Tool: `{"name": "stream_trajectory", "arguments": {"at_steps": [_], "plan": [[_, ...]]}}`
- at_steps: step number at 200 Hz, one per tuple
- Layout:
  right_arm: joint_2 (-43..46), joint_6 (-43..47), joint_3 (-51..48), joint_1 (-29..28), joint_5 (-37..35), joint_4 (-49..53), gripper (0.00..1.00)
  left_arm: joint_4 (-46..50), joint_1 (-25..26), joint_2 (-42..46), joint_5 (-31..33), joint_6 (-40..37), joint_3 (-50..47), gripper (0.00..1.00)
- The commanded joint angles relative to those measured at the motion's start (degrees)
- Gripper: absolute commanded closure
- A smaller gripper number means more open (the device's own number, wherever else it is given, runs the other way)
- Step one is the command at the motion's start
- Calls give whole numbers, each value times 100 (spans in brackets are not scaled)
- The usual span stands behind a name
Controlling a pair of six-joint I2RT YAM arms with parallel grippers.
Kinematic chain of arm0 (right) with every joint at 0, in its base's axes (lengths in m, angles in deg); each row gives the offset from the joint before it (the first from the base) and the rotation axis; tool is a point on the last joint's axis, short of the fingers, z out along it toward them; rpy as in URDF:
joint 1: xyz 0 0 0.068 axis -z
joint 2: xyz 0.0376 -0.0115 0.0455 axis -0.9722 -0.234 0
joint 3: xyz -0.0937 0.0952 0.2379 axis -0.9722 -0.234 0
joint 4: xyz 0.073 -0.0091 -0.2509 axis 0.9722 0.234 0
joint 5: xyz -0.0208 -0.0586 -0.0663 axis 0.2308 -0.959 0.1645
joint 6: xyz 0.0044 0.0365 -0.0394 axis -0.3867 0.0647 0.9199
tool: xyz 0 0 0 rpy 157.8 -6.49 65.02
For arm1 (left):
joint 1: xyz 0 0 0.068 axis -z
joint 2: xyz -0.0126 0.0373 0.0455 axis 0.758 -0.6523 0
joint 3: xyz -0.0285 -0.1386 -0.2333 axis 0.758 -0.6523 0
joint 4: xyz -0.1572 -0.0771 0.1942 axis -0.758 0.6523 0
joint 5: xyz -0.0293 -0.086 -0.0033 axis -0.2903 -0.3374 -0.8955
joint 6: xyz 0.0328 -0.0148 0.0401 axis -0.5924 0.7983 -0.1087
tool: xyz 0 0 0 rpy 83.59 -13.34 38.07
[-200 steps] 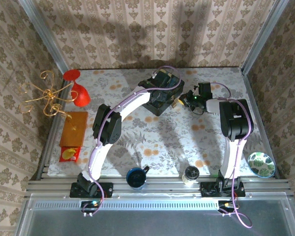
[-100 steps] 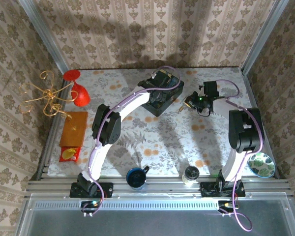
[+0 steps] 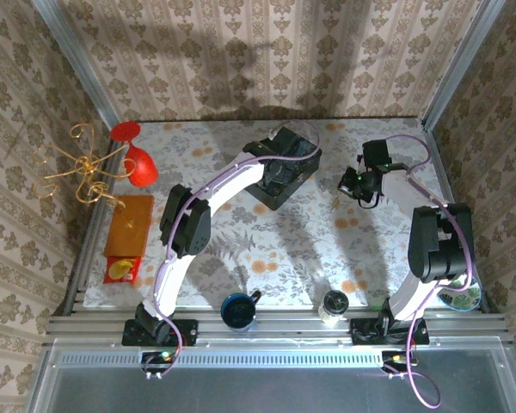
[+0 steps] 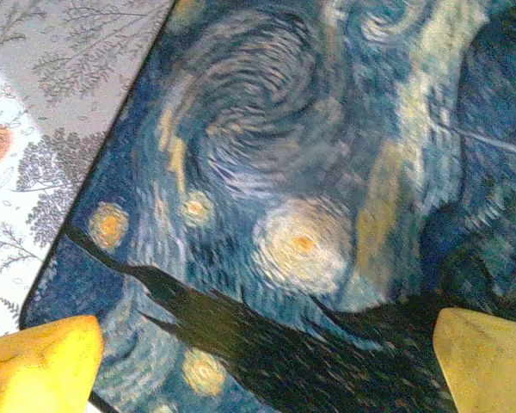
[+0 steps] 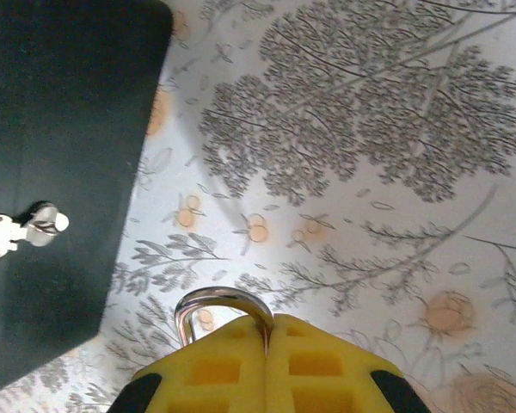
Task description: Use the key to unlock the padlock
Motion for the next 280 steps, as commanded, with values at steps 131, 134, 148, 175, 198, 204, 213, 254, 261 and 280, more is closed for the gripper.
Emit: {"name": "stream_trajectory", "arguments": {"at_steps": [131, 134, 148, 175, 198, 204, 213, 254, 261, 280], "plan": [[66, 789, 339, 7, -973, 1171, 100, 529, 642, 300, 507, -217, -624, 0], [54, 810, 348, 9, -995, 1191, 100, 533, 642, 306, 555, -209, -651, 0], [16, 860, 367, 2, -1064, 1246, 100, 532, 611, 339, 691, -172, -811, 0], [-67, 911, 444, 2, -1116, 1300, 100, 530, 459, 417, 812, -38, -1116, 0], [-172, 981, 532, 0, -1174, 1378, 100, 448, 287, 564, 897, 59, -1398, 0], [-207, 1002, 552, 0, -1183, 1403, 100, 417, 241, 608, 903, 72, -1464, 0], [-267, 1038, 608, -9, -1207, 1460, 100, 362, 168, 665, 906, 86, -1558, 0], [-464, 1191, 826, -104, -1580, 1778, 100, 284, -88, 823, 1074, 31, -1774, 0], [-501, 1208, 875, -130, -1687, 1853, 100, 275, -122, 834, 1135, 9, -1807, 0], [-604, 1273, 1012, -184, -1871, 2016, 100, 209, -188, 877, 1206, -71, -1875, 0]]}}
